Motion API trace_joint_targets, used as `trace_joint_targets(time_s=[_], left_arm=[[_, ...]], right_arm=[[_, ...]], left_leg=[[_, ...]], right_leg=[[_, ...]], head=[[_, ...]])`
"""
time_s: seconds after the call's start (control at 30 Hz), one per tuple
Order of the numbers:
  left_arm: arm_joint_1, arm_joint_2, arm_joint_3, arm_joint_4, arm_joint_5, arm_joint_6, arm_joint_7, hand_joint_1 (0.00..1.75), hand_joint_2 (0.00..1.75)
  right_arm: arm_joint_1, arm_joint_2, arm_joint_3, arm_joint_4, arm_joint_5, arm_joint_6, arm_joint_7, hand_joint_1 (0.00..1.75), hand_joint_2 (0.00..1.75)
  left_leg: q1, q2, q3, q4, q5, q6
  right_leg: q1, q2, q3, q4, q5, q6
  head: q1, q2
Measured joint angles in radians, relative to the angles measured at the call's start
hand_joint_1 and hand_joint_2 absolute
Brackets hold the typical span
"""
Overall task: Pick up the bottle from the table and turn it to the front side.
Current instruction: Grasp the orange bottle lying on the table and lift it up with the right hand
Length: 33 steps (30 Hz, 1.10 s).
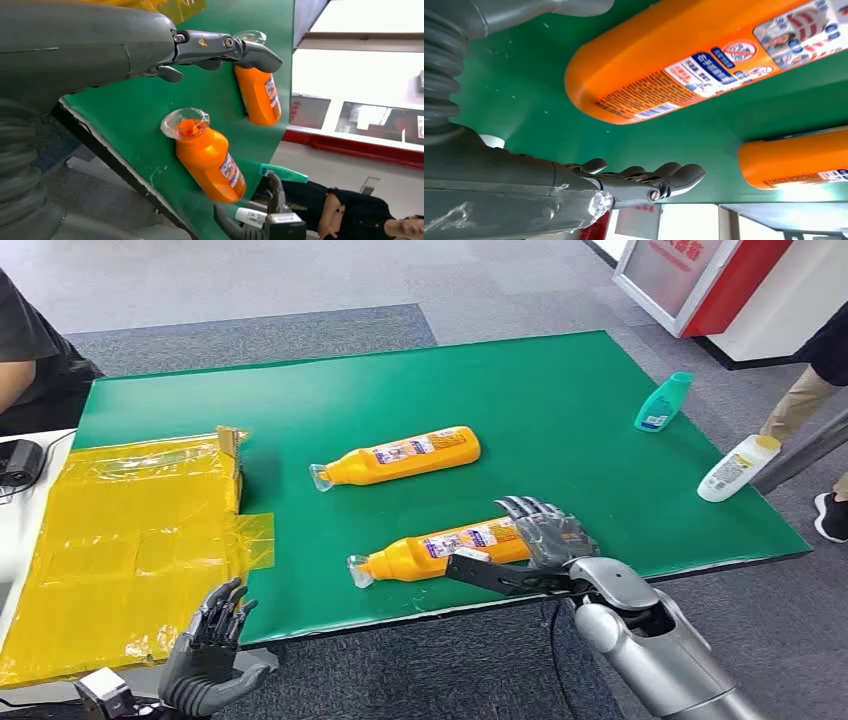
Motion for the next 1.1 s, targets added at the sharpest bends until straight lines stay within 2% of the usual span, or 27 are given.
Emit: trace_joint_targets(time_s=[0.5, 1.1], left_arm=[[-0.033, 0.020, -0.056, 0.038, 0.026, 0.022, 0.000, 0.00, 1.75], [-0.043, 0.036, -0.087, 0.061, 0.035, 0.034, 0.000, 0.00, 1.75]], right_arm=[[-0.125, 0.000, 0.064, 0.181, 0.040, 0.056, 0.002, 0.00, 1.75], [-0.175, 0.000, 0.113, 0.308, 0.053, 0.058, 0.000, 0.00, 1.75]], left_leg=[[0.000, 0.000, 0.000, 0.000, 0.000, 0.000], [0.000, 0.000, -0.001, 0.000, 0.000, 0.000]], right_leg=[[0.000, 0.000, 0.000, 0.000, 0.000, 0.000], [0.000, 0.000, 0.000, 0.000, 0.000, 0.000]], head=[[0.000, 0.000], [0.000, 0.000]])
